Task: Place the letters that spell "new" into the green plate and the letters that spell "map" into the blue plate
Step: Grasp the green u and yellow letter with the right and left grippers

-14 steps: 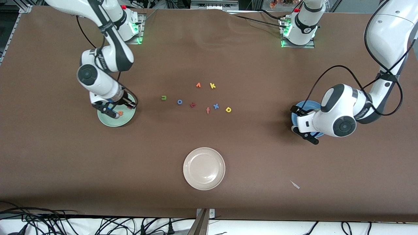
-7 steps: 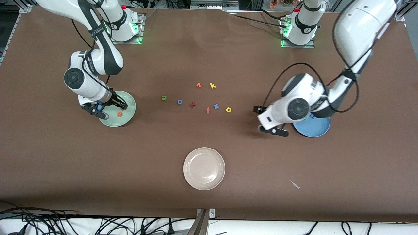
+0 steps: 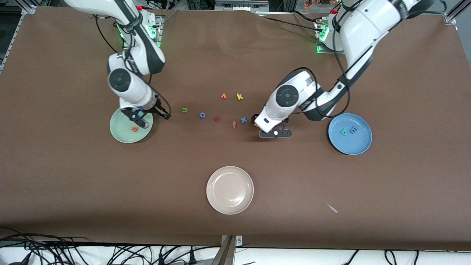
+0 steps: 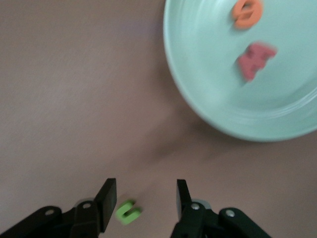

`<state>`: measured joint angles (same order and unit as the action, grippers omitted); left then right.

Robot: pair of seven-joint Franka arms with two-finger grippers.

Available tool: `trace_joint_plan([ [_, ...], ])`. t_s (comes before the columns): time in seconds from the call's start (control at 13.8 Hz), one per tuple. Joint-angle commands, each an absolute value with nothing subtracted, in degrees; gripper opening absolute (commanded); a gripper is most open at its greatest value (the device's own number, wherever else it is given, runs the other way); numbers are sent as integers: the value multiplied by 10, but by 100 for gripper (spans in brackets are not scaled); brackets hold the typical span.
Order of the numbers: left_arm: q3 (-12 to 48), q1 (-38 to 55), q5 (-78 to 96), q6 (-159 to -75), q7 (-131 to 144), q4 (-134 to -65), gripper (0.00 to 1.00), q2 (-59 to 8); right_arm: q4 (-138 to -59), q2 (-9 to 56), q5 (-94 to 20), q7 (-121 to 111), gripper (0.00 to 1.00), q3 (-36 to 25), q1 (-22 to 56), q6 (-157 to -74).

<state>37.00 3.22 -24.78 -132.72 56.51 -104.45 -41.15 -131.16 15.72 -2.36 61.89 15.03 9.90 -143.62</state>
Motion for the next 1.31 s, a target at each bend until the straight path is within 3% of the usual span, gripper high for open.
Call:
trace_joint_plan([
  [0.0, 356, 61, -294, -1339, 627, -1034, 99, -432, -1317, 170, -22, 681, 57, 182, 98, -1467],
  [0.29, 352, 74, -337, -1339, 666, -1024, 86, -456, -1342, 191, -22, 695, 57, 192, 102, -1528],
  [0.51, 352, 74, -338, -1339, 667, -1024, 67, -456, -1363, 208, -21, 695, 57, 192, 110, -1577],
  [0.8, 352, 76, -338, -1338, 668, -1024, 42, -456, -1364, 220, -22, 696, 57, 192, 118, -1587],
  [1.23, 352, 70, -338, -1330, 661, -1024, 20, -453, -1368, 223, -19, 695, 48, 192, 120, -1595],
])
